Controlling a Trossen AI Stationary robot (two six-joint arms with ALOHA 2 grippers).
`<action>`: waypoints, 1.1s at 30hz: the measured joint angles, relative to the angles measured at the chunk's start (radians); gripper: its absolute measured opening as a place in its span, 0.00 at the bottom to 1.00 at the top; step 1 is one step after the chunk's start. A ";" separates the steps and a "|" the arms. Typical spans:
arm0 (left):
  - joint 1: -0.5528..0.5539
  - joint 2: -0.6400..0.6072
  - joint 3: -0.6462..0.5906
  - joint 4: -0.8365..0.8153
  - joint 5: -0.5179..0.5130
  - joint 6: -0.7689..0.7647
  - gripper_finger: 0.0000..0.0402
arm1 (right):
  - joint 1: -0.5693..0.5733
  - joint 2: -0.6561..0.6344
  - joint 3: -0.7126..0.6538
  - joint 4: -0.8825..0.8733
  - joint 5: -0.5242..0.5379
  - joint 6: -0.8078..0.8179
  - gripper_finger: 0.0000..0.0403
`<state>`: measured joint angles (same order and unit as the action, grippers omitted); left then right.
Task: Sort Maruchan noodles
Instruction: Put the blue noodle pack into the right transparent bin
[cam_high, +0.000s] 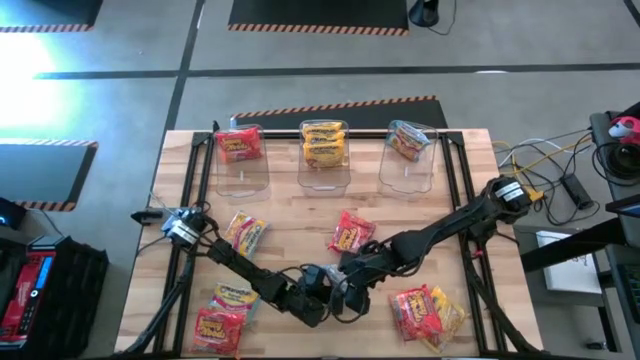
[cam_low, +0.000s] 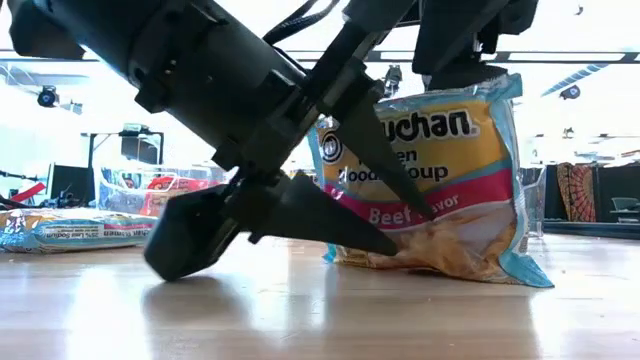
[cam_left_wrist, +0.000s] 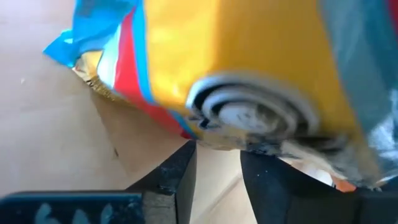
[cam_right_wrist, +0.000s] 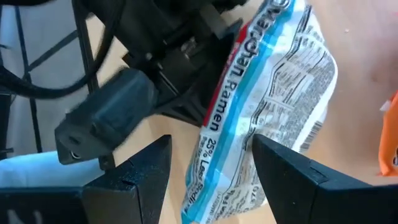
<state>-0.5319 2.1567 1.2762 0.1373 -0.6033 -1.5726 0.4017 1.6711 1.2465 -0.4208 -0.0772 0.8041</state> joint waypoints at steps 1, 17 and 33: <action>0.002 0.000 0.000 0.002 0.000 0.005 0.26 | 0.000 0.000 0.000 0.003 0.002 -0.005 0.53; 0.031 0.000 0.001 0.074 0.009 0.076 0.20 | -0.001 0.000 0.003 -0.101 0.099 -0.046 0.53; 0.038 -0.002 0.002 0.112 -0.005 0.106 0.19 | -0.001 0.013 -0.021 -0.128 0.157 -0.109 0.53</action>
<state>-0.4938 2.1551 1.2785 0.2492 -0.6087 -1.4666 0.4007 1.6845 1.2255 -0.5490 0.0799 0.6947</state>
